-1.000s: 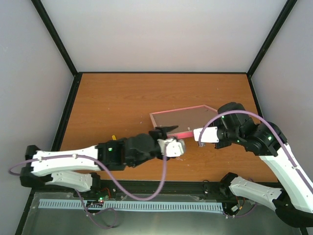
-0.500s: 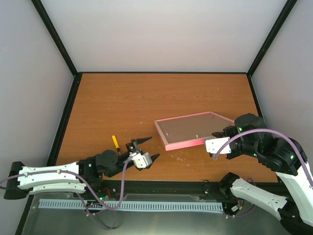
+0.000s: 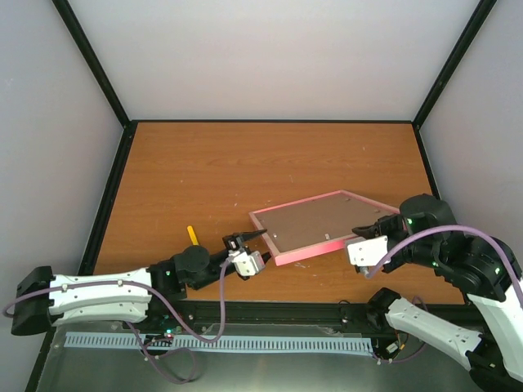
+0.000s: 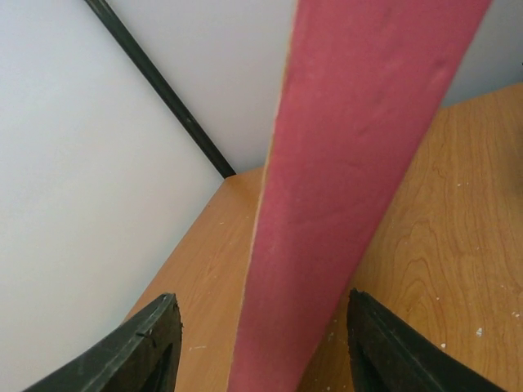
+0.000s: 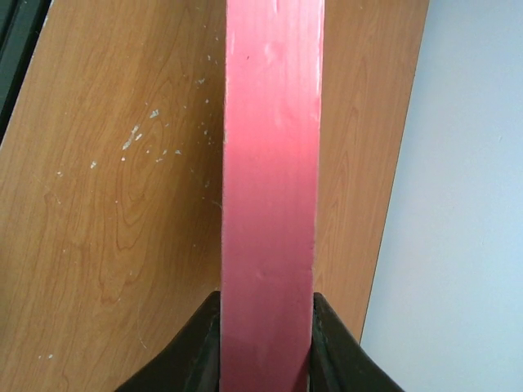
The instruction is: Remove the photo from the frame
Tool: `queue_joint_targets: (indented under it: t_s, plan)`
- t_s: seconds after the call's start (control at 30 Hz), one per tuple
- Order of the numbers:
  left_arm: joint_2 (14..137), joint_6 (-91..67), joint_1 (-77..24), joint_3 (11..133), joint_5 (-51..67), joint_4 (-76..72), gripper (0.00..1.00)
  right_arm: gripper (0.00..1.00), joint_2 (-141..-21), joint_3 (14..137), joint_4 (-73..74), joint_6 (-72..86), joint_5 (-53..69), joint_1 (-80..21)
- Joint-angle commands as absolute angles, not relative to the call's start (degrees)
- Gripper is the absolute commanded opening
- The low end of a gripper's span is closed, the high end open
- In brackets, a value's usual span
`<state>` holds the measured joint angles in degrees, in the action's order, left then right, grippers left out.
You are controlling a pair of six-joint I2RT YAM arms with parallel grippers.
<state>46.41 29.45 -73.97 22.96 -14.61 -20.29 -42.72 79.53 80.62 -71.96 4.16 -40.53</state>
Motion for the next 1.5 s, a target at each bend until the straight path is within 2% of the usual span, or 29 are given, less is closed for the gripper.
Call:
queue_joint_targets:
  t_s: [0.0, 0.33, 0.4, 0.43, 0.5, 0.53, 0.6, 0.63, 0.67, 0.73, 0.9, 1.1, 1.47]
  plan:
    - [48.67, 30.97, -73.65, 24.22, -11.27, -28.26, 0.54, 0.03, -41.14, 80.59, 73.58, -72.43, 7.05, -40.34]
    - [52.97, 30.96, -73.65, 27.79, -7.23, -29.01, 0.21, 0.03, -40.92, 80.57, 73.13, -69.97, 7.4, -40.34]
    - [52.71, 30.33, -73.65, 28.17, -6.63, -28.99, 0.06, 0.03, -40.79, 80.55, 73.06, -69.41, 7.53, -40.34]
    - [52.51, 29.87, -73.65, 28.33, -6.64, -29.1, 0.02, 0.03, -40.83, 80.62, 72.93, -69.09, 7.45, -40.34]
    - [52.0, 29.27, -73.58, 28.5, -6.91, -29.56, 0.01, 0.05, -40.71, 80.83, 71.84, -67.44, 7.27, -40.35]
    - [51.72, 29.01, -73.57, 28.67, -7.68, -29.89, 0.01, 0.13, -40.77, 81.37, 71.03, -66.27, 7.22, -40.36]
    - [51.57, 28.29, -73.54, 29.77, -10.38, -30.14, 0.01, 0.41, -41.41, 84.01, 69.32, -63.15, 6.82, -40.34]
    - [51.53, 28.0, -73.44, 30.76, -11.89, -29.84, 0.01, 0.5, -42.31, 86.09, 68.71, -61.3, 6.77, -40.34]
    - [51.73, 27.54, -73.1, 32.13, -13.42, -29.26, 0.01, 0.56, -43.41, 88.88, 68.56, -59.27, 6.72, -40.34]
    - [52.21, 24.3, -71.26, 35.83, -14.96, -26.62, 0.01, 0.61, -46.69, 94.91, 69.35, -55.44, 6.84, -40.35]
    - [54.01, 9.27, -63.35, 47.03, -13.55, -17.83, 0.01, 0.66, -51.5, 104.33, 71.28, -47.69, 5.44, -40.35]
    - [56.02, -3.91, -55.92, 54.97, -10.34, -12.19, 0.01, 0.68, -50.69, 102.44, 67.65, -45.83, 1.3, -40.34]
    - [56.57, -22.78, -44.68, 49.75, 7.44, -20.07, 0.01, 0.68, -49.77, 98.41, 66.19, -43.95, -2.07, -40.34]
